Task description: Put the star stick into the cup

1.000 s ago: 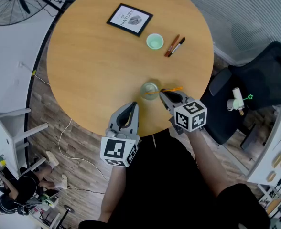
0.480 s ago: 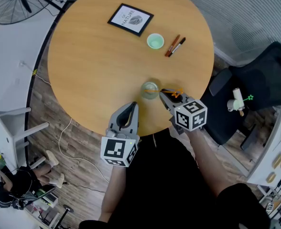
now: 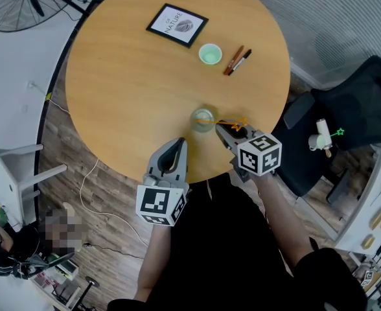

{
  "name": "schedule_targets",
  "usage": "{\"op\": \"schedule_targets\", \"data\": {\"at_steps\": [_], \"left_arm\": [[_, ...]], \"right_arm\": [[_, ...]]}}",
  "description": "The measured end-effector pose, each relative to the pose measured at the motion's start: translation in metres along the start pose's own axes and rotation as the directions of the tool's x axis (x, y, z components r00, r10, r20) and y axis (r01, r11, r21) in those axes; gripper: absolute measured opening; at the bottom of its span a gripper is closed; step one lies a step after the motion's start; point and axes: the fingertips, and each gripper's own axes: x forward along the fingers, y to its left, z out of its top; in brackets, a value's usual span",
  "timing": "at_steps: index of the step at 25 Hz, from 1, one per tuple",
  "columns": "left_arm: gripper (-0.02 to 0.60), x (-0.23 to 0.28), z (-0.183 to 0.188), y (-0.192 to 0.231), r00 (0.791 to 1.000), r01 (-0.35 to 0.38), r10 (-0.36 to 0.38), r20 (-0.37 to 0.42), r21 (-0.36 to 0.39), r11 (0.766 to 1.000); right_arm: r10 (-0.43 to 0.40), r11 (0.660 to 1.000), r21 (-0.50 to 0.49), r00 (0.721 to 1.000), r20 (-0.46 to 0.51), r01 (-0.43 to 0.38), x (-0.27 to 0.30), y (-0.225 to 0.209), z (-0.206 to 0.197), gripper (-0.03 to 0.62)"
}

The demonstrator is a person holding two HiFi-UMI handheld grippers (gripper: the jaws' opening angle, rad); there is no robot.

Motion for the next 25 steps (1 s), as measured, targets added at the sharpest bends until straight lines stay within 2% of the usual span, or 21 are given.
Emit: {"op": "schedule_targets", "data": {"at_steps": [12,20,25], "left_arm": [[-0.002,-0.012,0.0,-0.002,1.0,-0.009,0.01,-0.01,0.006,1.0],[-0.002,-0.013,0.003,-0.006,0.999,0.036,-0.036,0.008,0.018,0.999],[-0.002,-0.031,0.001,-0.001,0.997,0.07,-0.071,0.02,0.033,0.997]], "right_arm": [[0.015,1.0,0.017,1.0,0.005,-0.015,0.0,0.006,-0.002,0.063],[-0.035,0.999,0.036,0.999,0.004,0.035,-0.009,0.005,-0.011,0.066],[-0.077,0.996,0.042,0.997,0.03,0.076,-0.018,0.021,-0.016,0.064]]}}
